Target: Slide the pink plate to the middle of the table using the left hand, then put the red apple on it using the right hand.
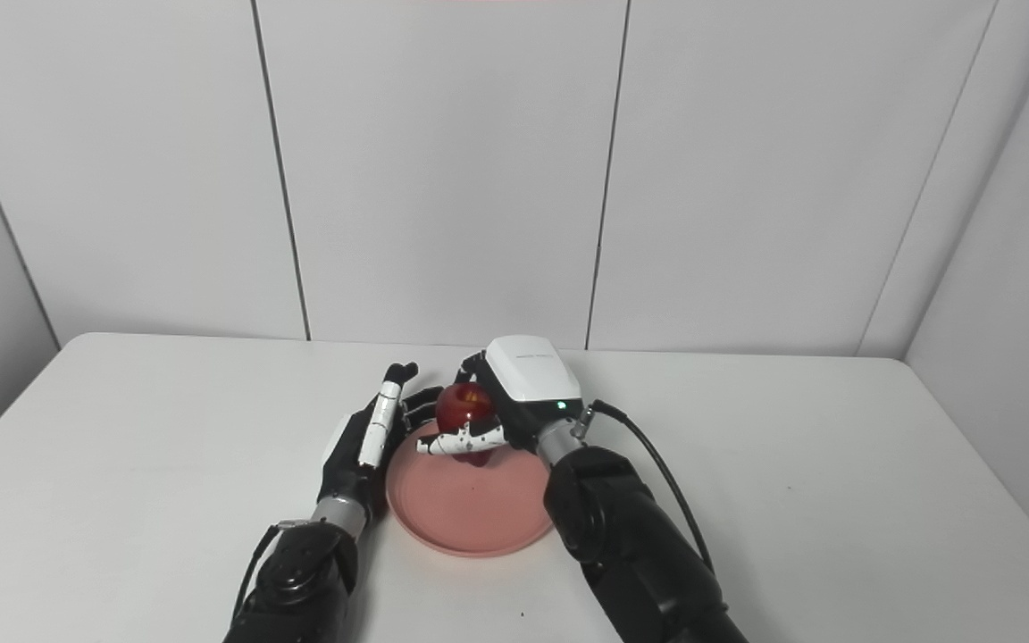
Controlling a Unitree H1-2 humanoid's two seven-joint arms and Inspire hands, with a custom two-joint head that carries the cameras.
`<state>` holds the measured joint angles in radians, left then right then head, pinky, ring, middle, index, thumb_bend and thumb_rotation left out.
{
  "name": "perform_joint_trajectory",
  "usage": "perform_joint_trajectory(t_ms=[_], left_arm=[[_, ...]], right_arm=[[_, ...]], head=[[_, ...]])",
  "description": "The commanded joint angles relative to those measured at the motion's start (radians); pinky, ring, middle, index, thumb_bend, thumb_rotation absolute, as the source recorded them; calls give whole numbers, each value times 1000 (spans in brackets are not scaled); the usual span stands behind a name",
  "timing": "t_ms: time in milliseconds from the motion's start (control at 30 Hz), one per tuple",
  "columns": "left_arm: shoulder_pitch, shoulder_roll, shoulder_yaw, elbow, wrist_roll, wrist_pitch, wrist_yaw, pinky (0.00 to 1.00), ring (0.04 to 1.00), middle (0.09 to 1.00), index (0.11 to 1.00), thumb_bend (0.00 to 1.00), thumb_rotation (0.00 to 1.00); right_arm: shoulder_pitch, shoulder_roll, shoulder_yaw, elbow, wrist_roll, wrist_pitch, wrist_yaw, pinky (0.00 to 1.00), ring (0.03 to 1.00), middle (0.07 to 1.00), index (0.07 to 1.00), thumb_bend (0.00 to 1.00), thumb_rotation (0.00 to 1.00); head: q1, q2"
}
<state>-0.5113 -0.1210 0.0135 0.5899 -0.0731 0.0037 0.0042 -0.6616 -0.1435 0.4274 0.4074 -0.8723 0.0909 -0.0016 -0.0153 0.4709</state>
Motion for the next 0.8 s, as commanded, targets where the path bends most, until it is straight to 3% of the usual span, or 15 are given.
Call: perform_joint_trajectory(t_ms=[0, 133, 367, 600, 767], left_arm=[[3, -3, -3, 31, 8, 23, 9, 828, 793, 769, 885, 719, 917], [3, -3, 0, 33, 5, 23, 7, 791, 788, 767, 884, 717, 915], [0, -2, -2, 34, 9, 23, 8, 823, 794, 764, 882, 720, 916], [1, -1, -3, 27, 14, 33, 6, 836, 797, 777, 887, 723, 922], [3, -3, 2, 23, 9, 36, 1, 844, 800, 775, 890, 721, 920]], right_arm=[[-28, 0, -5, -20, 15, -60, -61, 84, 142, 210, 305, 548, 500], [-24, -2, 1, -20, 26, -73, -80, 78, 134, 202, 302, 543, 515], [-24, -8, 5, -5, 31, -79, -93, 76, 131, 197, 300, 548, 499], [-19, -13, 13, -2, 31, -76, -86, 93, 153, 227, 370, 541, 518], [-22, -11, 18, 14, 31, -77, -94, 90, 149, 220, 339, 543, 488]], head=[[0, 1], [-2, 2], [-2, 2], [-1, 4], [-1, 5]])
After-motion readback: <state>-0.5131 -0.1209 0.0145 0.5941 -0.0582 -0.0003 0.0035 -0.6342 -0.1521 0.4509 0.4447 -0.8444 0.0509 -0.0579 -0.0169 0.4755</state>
